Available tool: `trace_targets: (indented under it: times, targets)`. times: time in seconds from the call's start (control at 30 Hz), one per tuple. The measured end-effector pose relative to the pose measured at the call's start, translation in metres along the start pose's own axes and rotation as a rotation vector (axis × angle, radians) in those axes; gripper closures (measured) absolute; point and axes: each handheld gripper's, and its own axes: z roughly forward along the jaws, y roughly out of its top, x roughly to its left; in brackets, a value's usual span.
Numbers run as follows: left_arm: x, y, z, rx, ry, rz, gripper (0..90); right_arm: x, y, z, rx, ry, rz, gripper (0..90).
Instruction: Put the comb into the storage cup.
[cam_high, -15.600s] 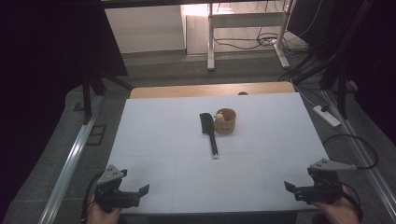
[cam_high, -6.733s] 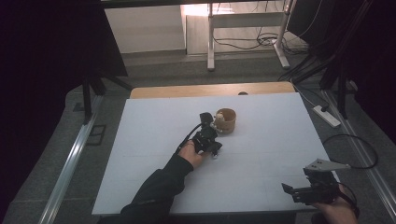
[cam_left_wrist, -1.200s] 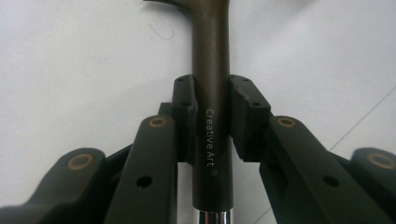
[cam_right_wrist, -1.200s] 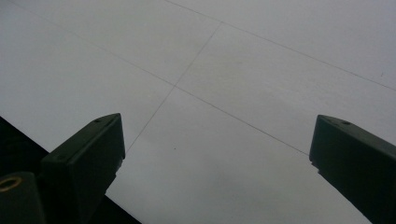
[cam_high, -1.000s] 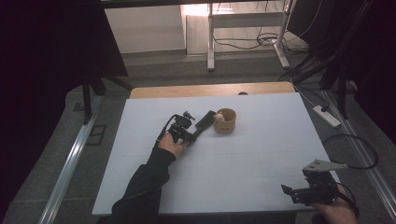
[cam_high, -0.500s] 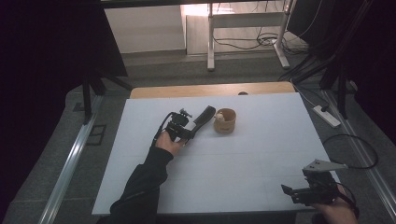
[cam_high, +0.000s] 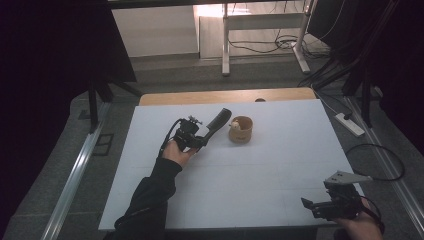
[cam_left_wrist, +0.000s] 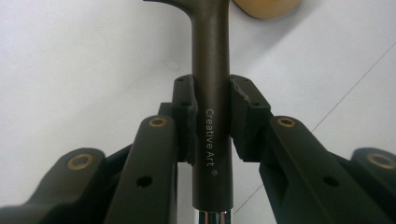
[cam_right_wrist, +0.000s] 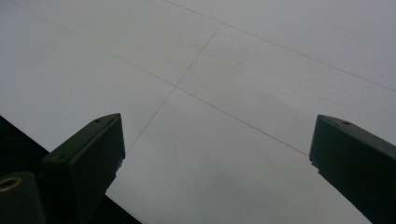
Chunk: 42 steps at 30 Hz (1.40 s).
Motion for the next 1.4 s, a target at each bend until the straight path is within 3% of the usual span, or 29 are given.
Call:
trace_targets:
  times: [0.33, 0.73, 1.1, 1.4]
  targets:
    - [0.001, -0.007, -0.016, -0.046, -0.006, 0.011, 72.1, 0.0, 0.0, 0.0, 0.0, 0.0, -0.001, 4.0]
    - [-0.009, -0.016, -0.032, -0.094, -0.01, 0.059, 72.1, 0.0, 0.0, 0.0, 0.0, 0.0, -0.001, 4.0]
    - [-0.011, -0.03, -0.049, -0.124, -0.007, 0.078, 72.1, 0.001, 0.0, 0.0, 0.002, 0.0, -0.003, 4.0]
    - [-0.019, -0.043, -0.062, -0.158, -0.031, 0.086, 72.0, 0.001, 0.0, 0.0, -0.002, 0.002, -0.005, 3.8]
